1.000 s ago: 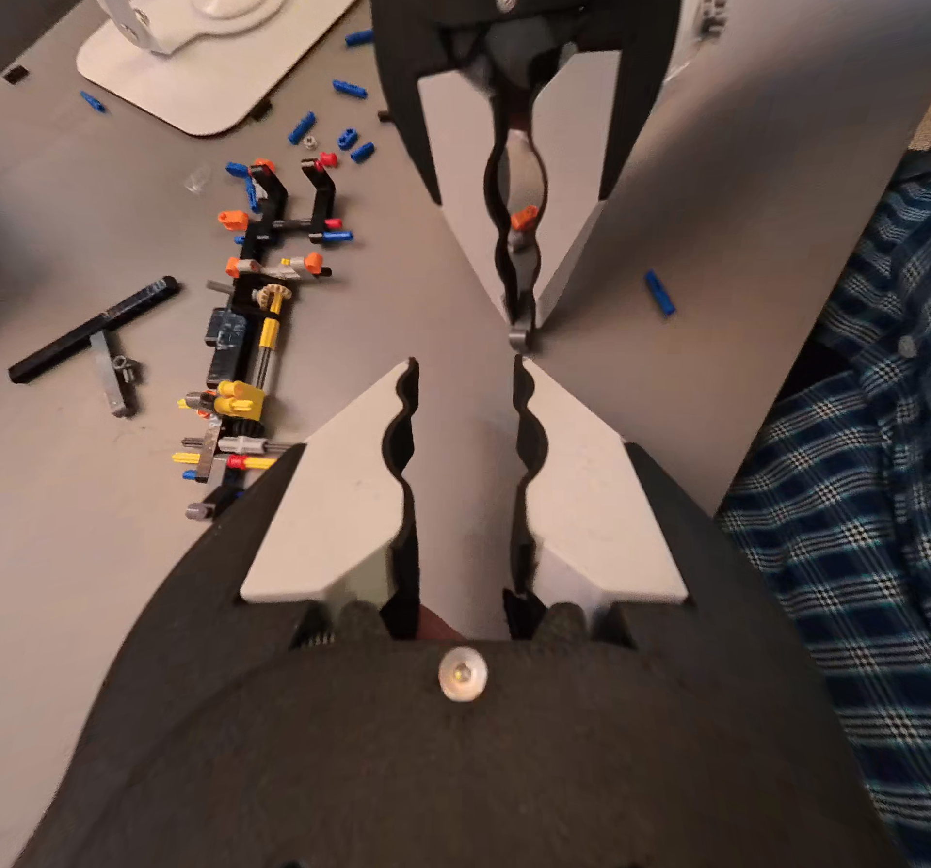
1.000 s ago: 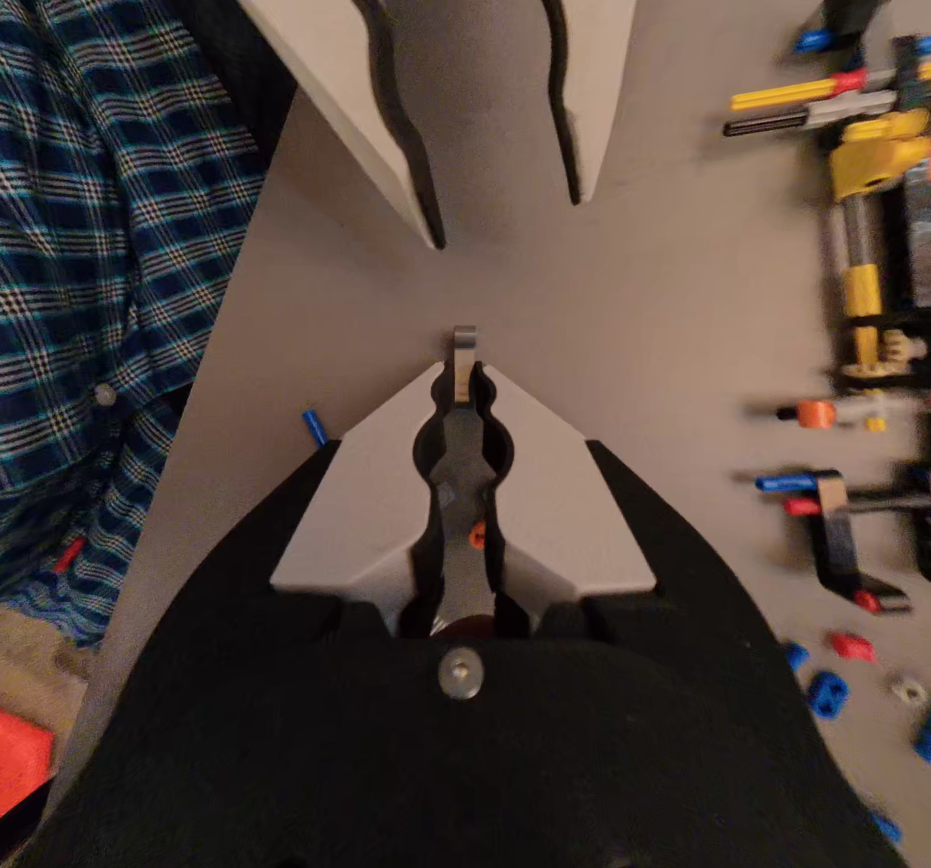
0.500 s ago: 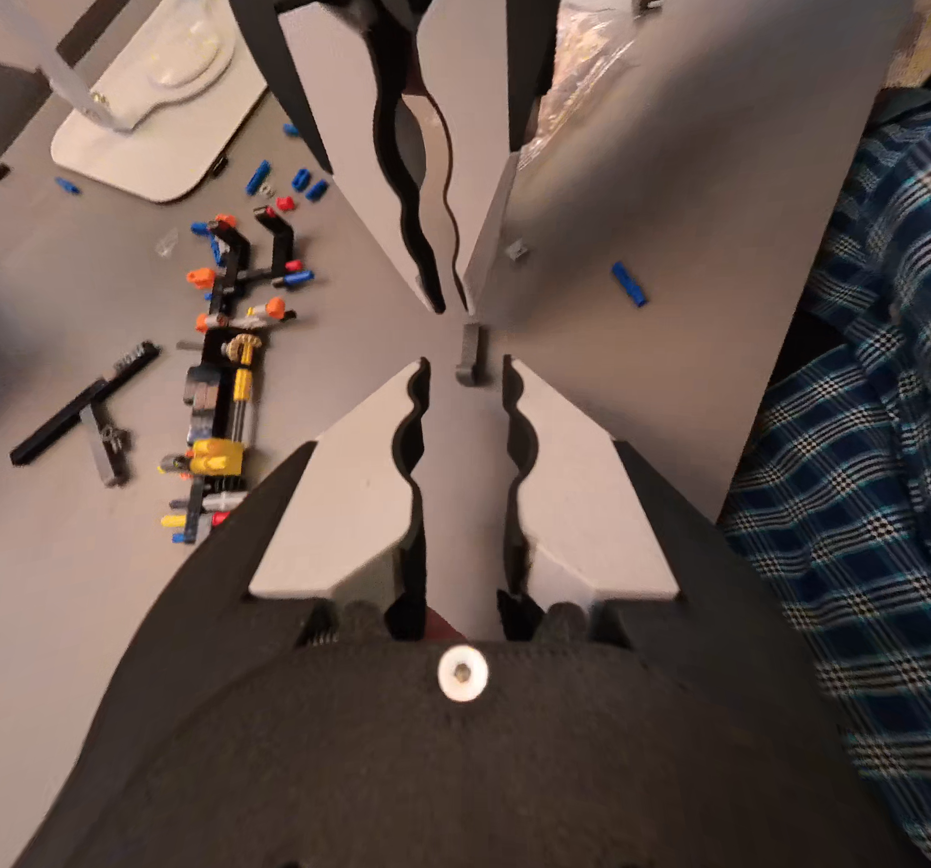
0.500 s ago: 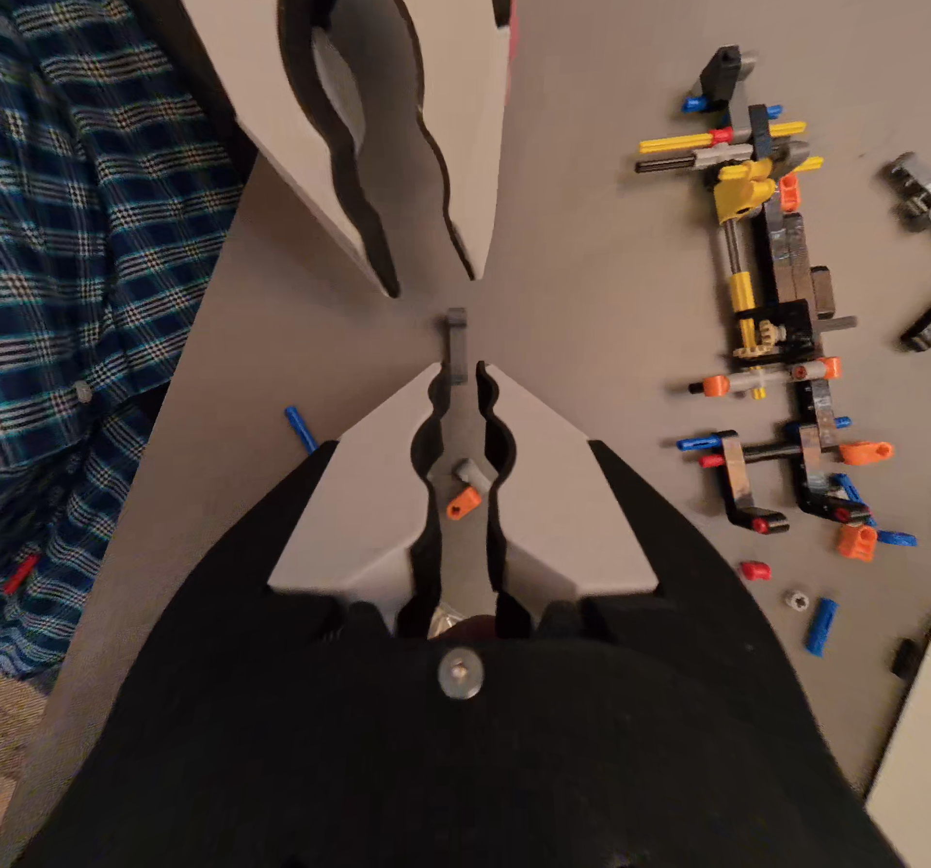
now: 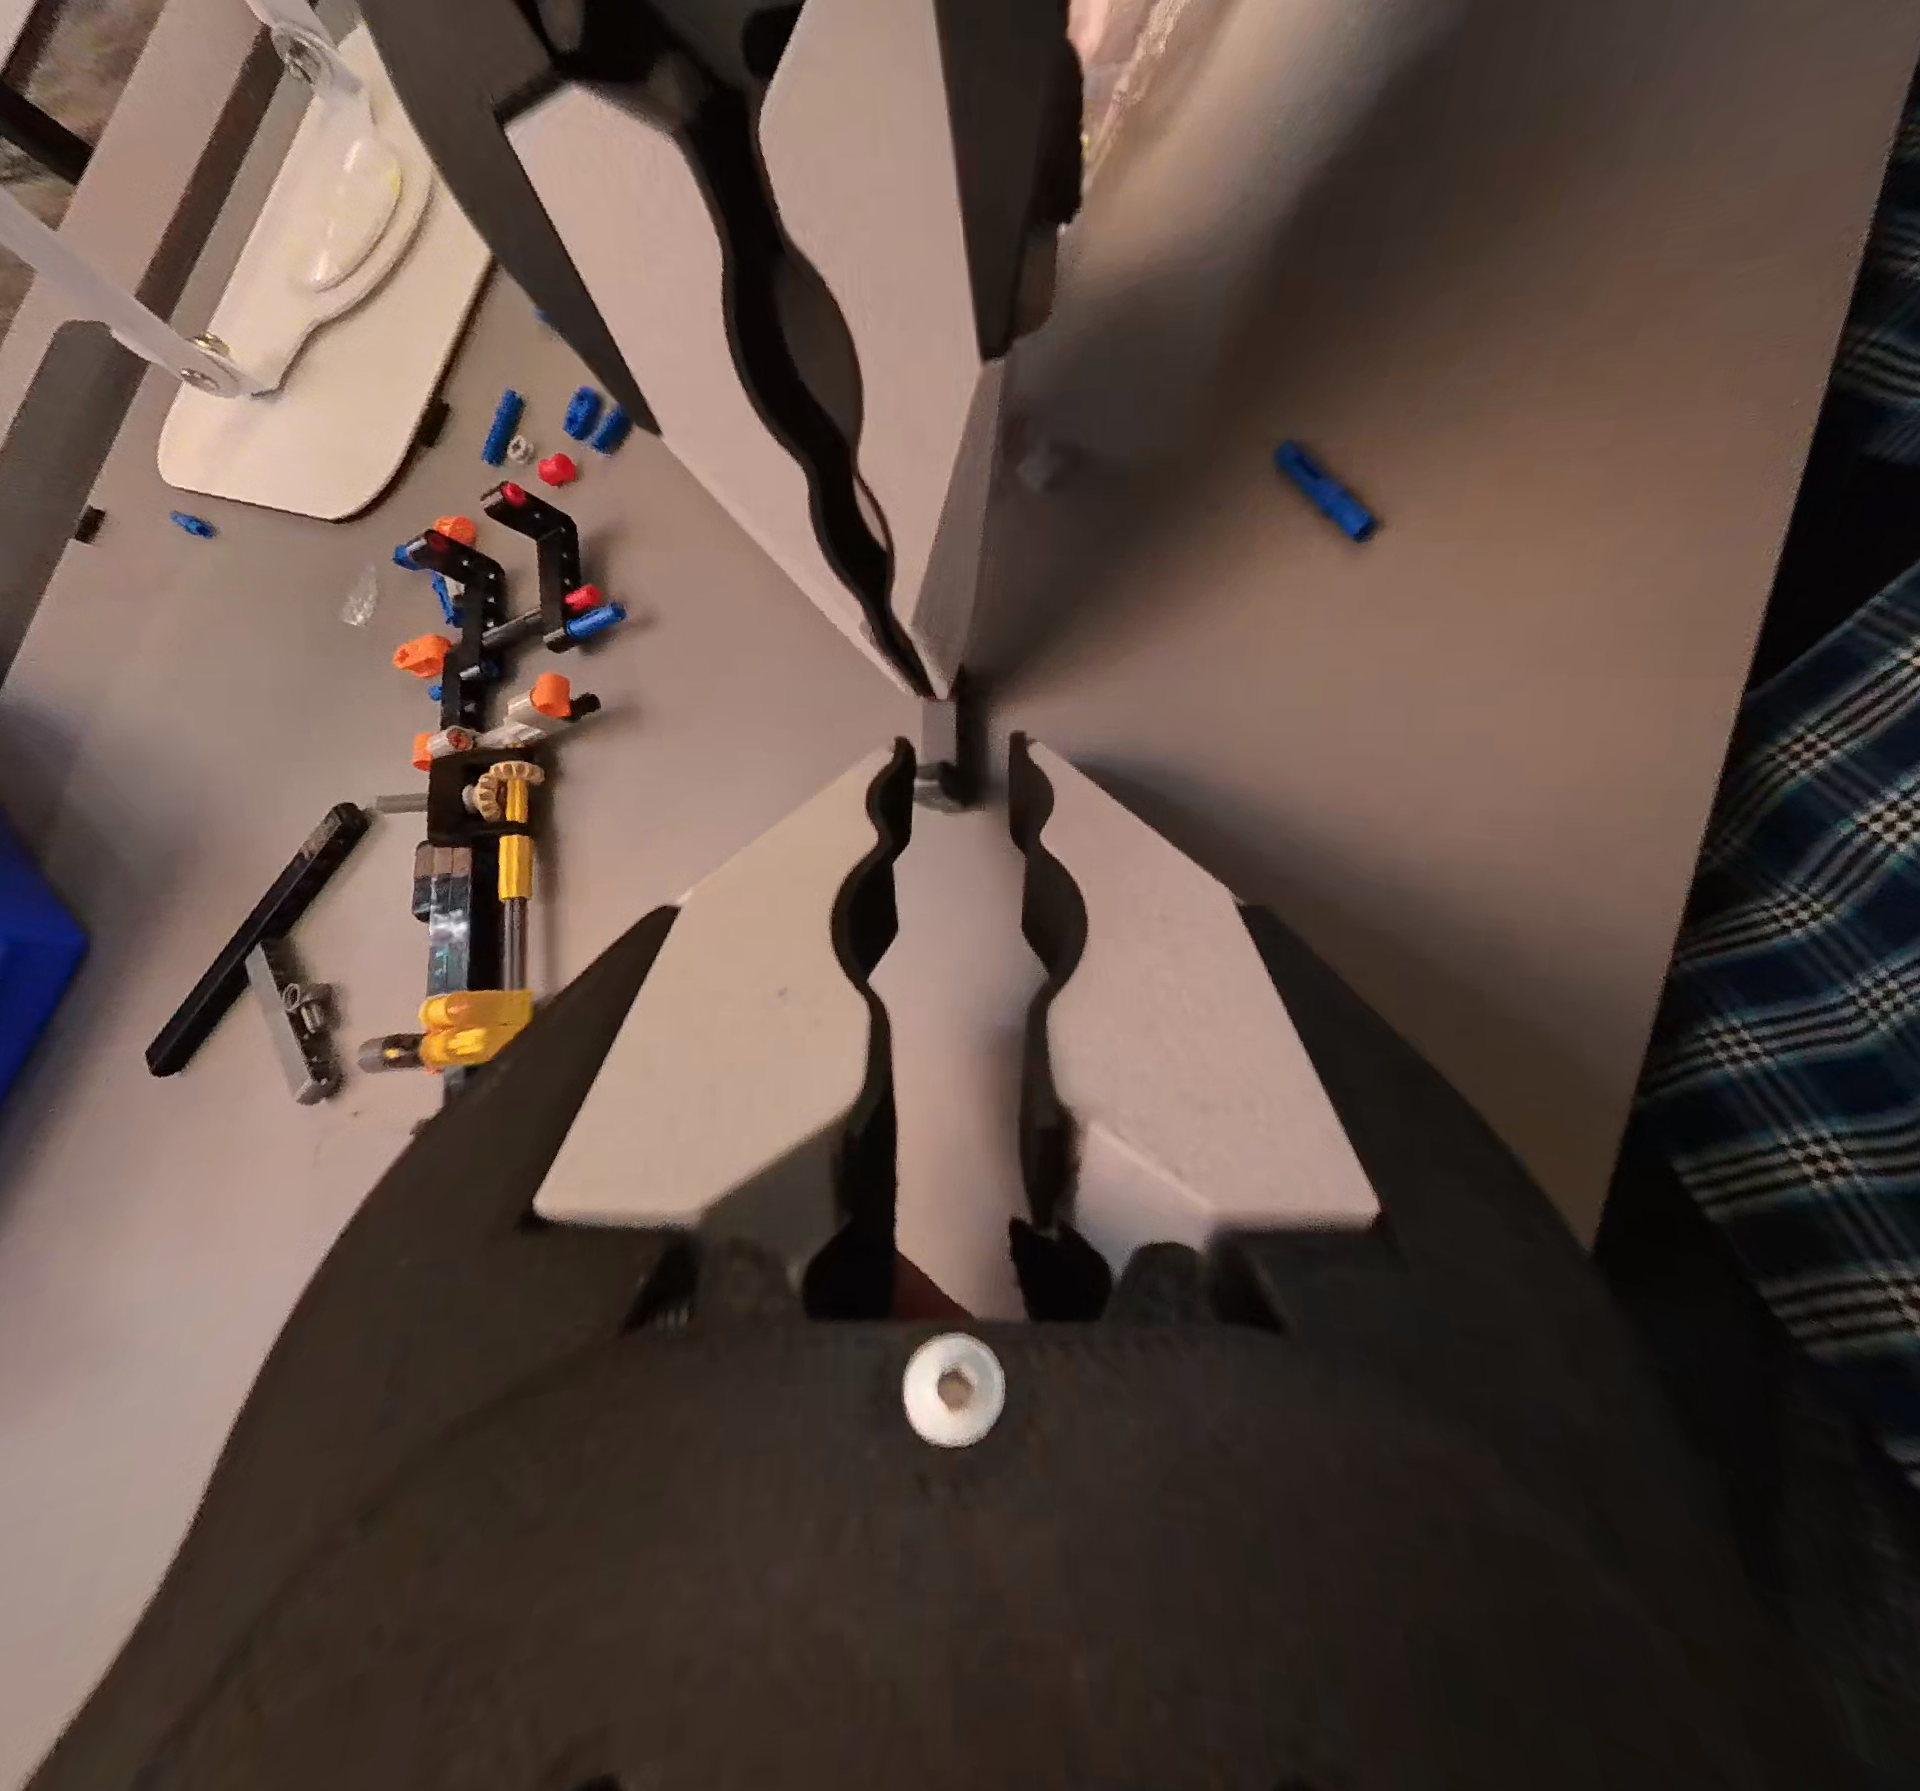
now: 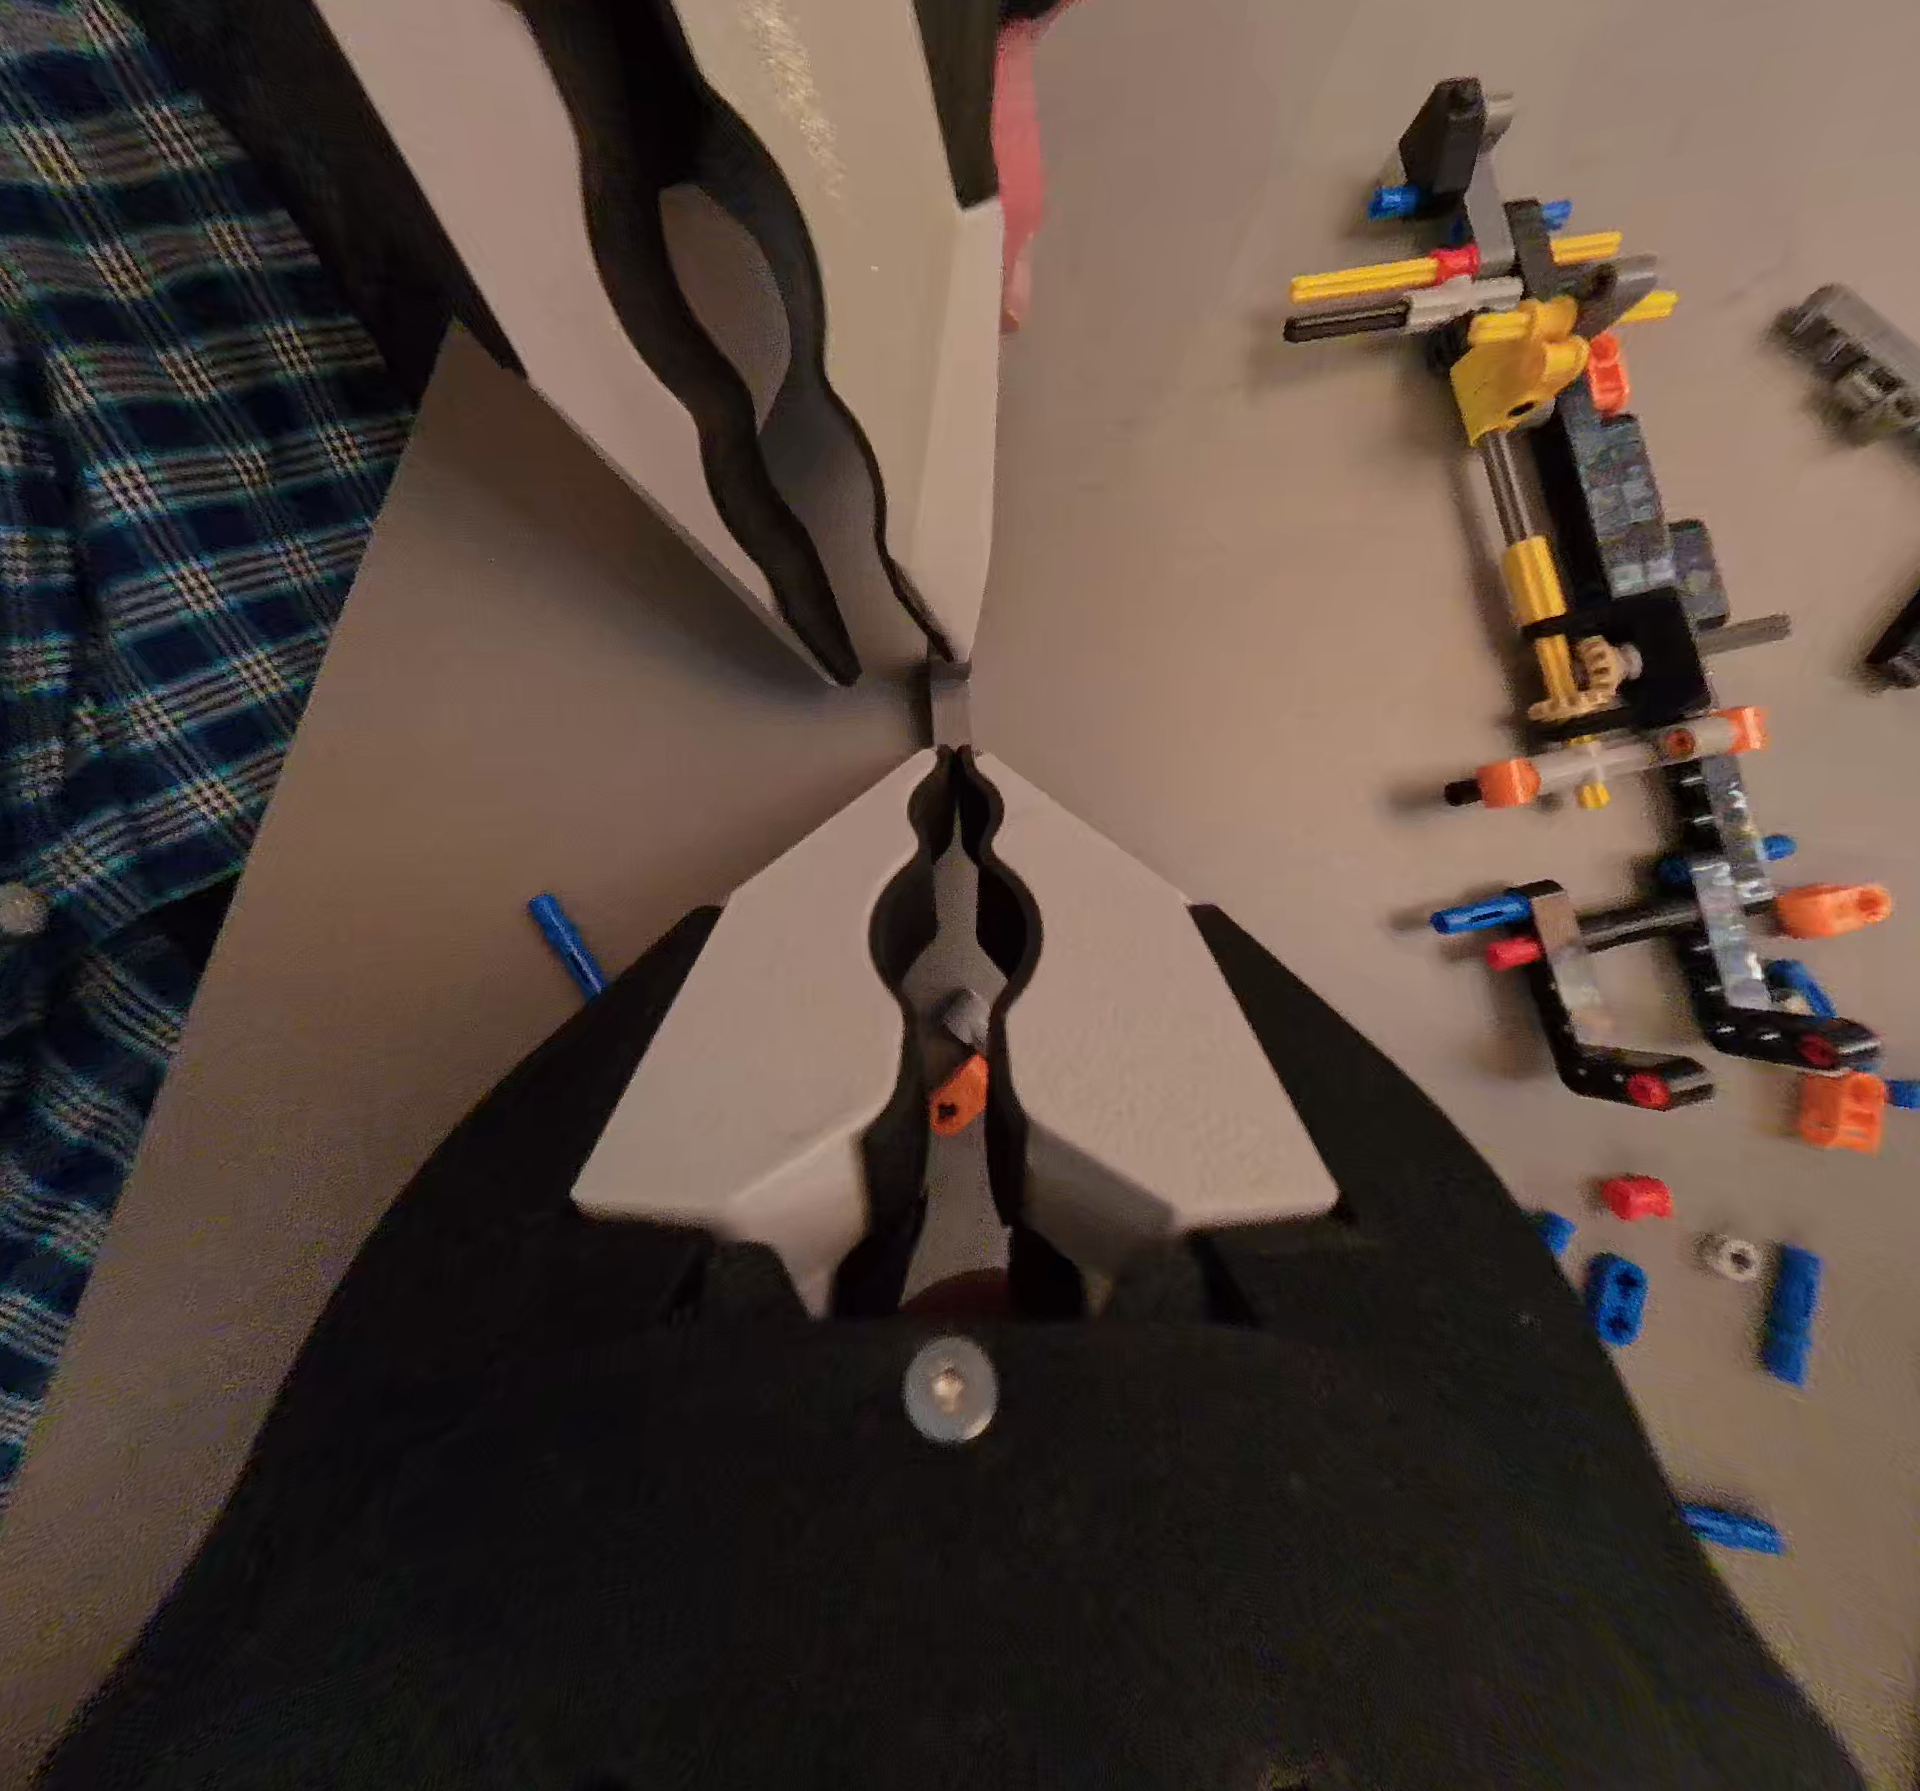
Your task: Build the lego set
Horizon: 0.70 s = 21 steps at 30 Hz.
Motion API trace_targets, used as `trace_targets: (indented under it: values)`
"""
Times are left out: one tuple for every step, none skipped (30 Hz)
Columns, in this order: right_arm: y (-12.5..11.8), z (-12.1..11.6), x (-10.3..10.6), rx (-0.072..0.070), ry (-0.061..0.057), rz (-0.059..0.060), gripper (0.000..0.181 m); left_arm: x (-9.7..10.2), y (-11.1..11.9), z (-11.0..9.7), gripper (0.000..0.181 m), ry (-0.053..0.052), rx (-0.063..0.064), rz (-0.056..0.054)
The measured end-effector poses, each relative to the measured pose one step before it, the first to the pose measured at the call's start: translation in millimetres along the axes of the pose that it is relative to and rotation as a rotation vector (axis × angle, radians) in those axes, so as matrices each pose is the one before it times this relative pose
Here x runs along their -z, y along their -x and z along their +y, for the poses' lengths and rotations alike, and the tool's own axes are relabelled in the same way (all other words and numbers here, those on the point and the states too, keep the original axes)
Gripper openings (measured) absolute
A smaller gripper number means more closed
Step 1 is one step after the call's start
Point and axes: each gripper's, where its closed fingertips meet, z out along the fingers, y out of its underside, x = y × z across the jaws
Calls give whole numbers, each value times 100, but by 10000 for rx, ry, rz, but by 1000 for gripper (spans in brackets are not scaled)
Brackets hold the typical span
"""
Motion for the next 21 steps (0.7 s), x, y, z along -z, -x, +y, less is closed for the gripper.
trace_targets:
  values:
    - [-123, -20, 5, -269, -22, -168, 0, 107, 176, -197, 15, -97, -5, -89]
    - [-133, -27, -17, -234, -28, -173, 0, 16, 143, 53, 15, 44, -40, -55]
    - [-68, -37, -11, -264, -29, -228, 0, -107, 136, 244, 15, 127, -2, -41]
    - [-73, -33, -25, -297, -28, -248, 0, -145, 149, 241, 15, 86, 53, -55]
    - [-90, -10, -20, -251, -13, -223, 0, -120, 70, 65, 15, -18, 68, -11]
    - [-197, 0, -35, -182, 2, -113, 0, -127, -7, 89, 16, 38, 102, 54]
    - [-454, 87, -63, -163, 64, 74, 0, -118, 51, 116, 17, 59, 106, 17]
    - [-439, 205, -125, -87, 131, 109, 0, -141, 81, 244, 18, 92, 154, 8]
    - [-149, -141, -15, -16, -77, 0, 0, -169, -11, 329, 18, 115, 199, 70]
    - [-63, -227, 74, 27, -104, 22, 0, -99, -6, 160, 16, -4, 171, 62]
    - [-78, -138, 134, 56, -42, 90, 0, -20, 152, 12, 18, -48, 180, -30]
    - [-34, -106, 196, 20, -35, 75, 0, 12, 85, 47, 19, 16, 155, 19]
    - [-97, -196, 373, 20, -136, 125, 3, 82, 83, -36, 20, -26, 112, 17]
    - [-117, -225, 535, 7, -186, 142, 4, 169, 194, -135, 22, -92, 78, -72]
    - [-159, -106, 709, 25, -116, 192, 6, 165, 245, -128, 23, -75, 102, -94]
    - [-302, 89, 901, 65, -21, 299, 8, 103, 137, -45, 24, 2, 163, 2]
    - [-489, 187, 1098, 39, -24, 379, 10, 55, 1, -66, 25, -10, 141, 72]
    - [-772, 226, 1259, -57, -92, 433, 10, 25, -13, -70, 26, -15, 79, 30]
    - [-1076, 364, 1342, -150, -90, 473, 10, -44, -42, -19, 26, 14, 61, 19]
    - [-1335, 630, 1274, -190, 29, 511, 11, -112, -91, -1, 26, 26, 42, 37]
    - [-1393, 778, 1075, -167, 113, 477, 12, -157, -73, 27, 26, 39, 12, 16]
